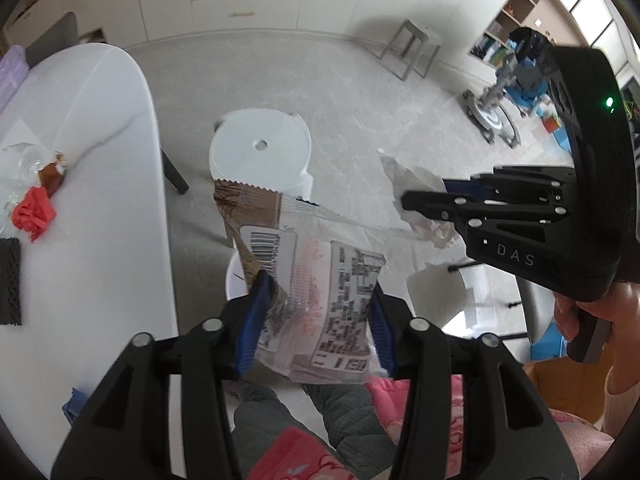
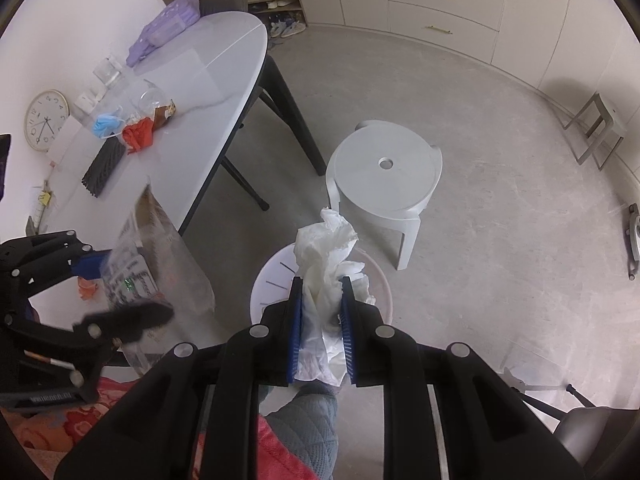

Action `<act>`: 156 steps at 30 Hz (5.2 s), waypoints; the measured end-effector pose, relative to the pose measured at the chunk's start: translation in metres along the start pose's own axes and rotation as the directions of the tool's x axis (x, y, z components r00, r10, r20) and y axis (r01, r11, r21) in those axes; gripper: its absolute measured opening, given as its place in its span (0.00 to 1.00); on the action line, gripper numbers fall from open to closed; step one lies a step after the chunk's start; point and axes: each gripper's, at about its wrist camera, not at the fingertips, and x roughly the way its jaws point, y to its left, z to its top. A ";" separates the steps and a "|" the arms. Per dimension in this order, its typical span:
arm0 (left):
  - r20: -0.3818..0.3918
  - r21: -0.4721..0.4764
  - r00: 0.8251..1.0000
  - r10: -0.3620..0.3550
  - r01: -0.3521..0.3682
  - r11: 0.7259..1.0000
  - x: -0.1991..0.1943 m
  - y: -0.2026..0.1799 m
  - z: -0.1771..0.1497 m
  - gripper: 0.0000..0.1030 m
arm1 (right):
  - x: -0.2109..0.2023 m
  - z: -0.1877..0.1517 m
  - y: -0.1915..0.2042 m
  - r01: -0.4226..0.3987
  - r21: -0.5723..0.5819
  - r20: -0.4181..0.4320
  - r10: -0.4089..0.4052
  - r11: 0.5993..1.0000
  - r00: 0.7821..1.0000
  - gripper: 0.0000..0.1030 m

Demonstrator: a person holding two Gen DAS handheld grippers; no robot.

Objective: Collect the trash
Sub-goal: 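Release the snack bag and white plastic bag into the white bin, then reach the left tool to the pink crumpled paper and grasp it, then grasp the blue crumpled bag with the right tool while the left tool holds the pink paper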

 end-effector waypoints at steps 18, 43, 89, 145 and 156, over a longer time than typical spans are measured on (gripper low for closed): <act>0.031 -0.014 0.997 0.066 -0.066 0.998 -0.019 0.021 -0.010 0.87 | 0.020 0.000 0.016 -0.025 0.010 -0.037 0.026 1.000 0.999 0.22; 0.082 -0.257 0.983 0.165 -0.139 0.956 -0.065 0.112 -0.062 0.89 | 0.082 -0.008 0.072 0.043 -0.053 -0.184 -0.052 0.998 0.981 0.98; -0.059 -0.774 0.916 0.396 -0.292 0.562 -0.028 0.201 -0.220 0.53 | 0.091 0.026 0.195 -0.152 -0.480 -0.220 0.049 0.864 0.974 0.98; -0.131 -0.828 0.903 0.410 -0.326 0.455 -0.076 0.265 -0.273 0.33 | 0.105 0.022 0.336 -0.201 -0.635 -0.173 0.116 0.746 0.978 0.98; -0.100 -0.797 0.892 0.440 -0.337 0.501 -0.103 0.276 -0.257 0.33 | 0.166 0.016 0.404 -0.151 -0.708 -0.199 0.010 0.690 0.980 0.54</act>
